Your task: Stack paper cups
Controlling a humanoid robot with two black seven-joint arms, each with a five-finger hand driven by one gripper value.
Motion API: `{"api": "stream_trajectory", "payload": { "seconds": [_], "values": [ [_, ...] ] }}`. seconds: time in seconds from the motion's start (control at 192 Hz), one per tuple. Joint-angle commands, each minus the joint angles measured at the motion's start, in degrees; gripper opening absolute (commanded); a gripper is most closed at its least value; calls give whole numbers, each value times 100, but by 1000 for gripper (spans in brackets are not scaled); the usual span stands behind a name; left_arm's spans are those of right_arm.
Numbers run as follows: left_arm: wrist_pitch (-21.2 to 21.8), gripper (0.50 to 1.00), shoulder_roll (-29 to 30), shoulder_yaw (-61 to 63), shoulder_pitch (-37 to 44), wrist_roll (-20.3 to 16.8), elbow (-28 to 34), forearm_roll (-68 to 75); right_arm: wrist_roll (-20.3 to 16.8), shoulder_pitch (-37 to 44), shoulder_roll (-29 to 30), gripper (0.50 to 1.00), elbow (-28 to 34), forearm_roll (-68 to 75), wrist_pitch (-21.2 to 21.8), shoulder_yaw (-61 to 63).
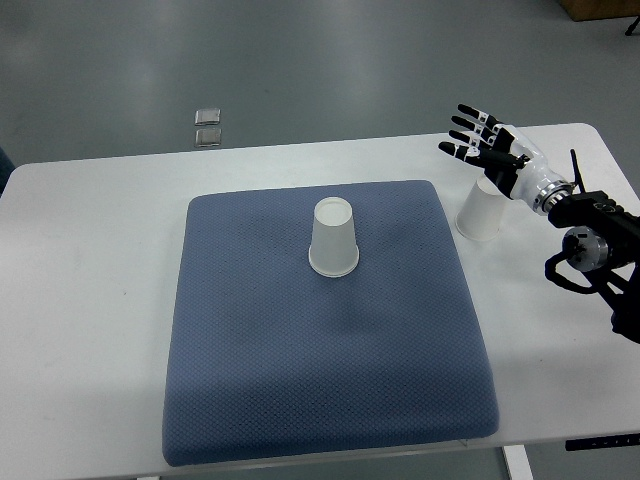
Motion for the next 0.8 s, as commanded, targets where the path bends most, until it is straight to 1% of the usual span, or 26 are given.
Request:
{"api": "stream_trajectory", "payload": {
  "seconds": [0.0, 0.793],
  "values": [
    [-1, 1000, 0, 0, 0, 26, 1, 2, 0, 9, -9, 915, 0, 0, 2, -5],
    [-1, 1000, 0, 0, 0, 53, 1, 2, -9, 53, -53, 915, -18, 0, 20, 30]
  ]
}}
